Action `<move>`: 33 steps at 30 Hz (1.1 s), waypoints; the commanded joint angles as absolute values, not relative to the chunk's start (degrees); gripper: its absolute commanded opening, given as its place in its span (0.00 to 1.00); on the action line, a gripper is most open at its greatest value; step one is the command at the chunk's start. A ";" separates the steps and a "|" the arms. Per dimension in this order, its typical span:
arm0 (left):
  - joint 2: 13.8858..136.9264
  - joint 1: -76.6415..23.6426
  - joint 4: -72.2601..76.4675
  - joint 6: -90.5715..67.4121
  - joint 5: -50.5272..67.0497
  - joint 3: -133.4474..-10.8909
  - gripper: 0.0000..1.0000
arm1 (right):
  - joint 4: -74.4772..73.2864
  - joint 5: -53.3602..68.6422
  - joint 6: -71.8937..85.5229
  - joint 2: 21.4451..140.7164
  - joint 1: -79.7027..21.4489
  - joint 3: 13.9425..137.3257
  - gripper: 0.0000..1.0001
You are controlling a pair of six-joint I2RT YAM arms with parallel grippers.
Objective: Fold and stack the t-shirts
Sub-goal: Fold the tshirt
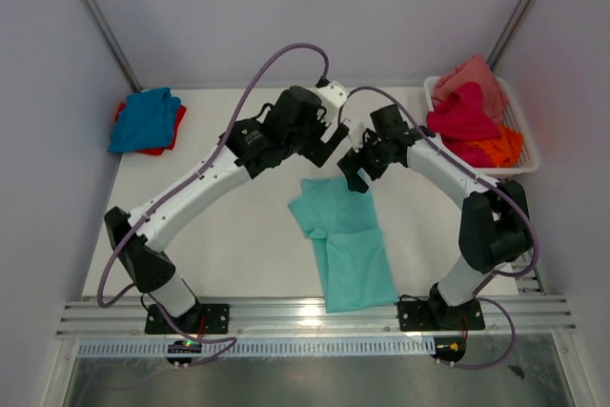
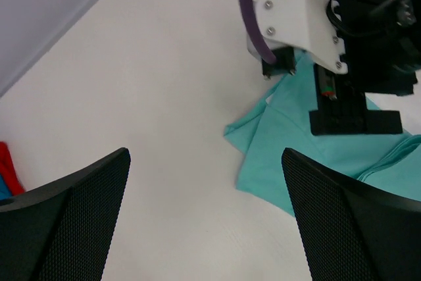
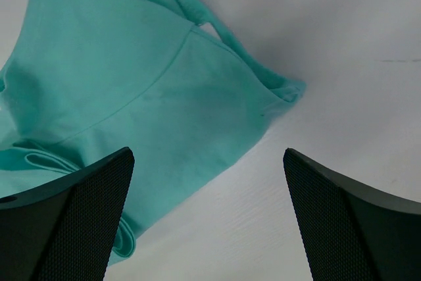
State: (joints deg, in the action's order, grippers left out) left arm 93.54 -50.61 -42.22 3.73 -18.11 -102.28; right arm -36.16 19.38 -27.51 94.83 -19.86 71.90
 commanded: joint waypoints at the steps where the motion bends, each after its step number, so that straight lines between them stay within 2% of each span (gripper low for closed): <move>1: 93.07 -45.11 -40.16 -1.83 -13.10 -101.69 0.99 | -40.51 22.68 -34.62 95.97 -23.02 73.13 0.99; 12: 92.28 -40.52 -39.37 -0.97 -12.75 -98.97 0.99 | -41.04 15.83 -34.45 104.06 -26.63 74.62 0.99; 19: 93.86 -39.55 -39.46 -0.79 -12.39 -98.61 0.99 | -41.75 18.37 -33.31 110.21 -26.63 76.90 0.99; 27: 95.18 -38.50 -39.99 -0.18 -11.95 -98.53 0.99 | -39.99 14.60 -28.13 119.00 -26.63 84.28 0.99; 33: 95.19 -36.57 -39.90 -0.26 -11.34 -97.12 0.99 | -40.69 9.67 -21.54 126.29 -26.54 94.37 0.99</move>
State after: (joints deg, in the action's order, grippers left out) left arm 95.50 -37.85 -41.82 0.05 -12.29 -97.95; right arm -42.06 13.34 -26.28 120.79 -26.37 90.87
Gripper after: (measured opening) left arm 0.991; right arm 0.994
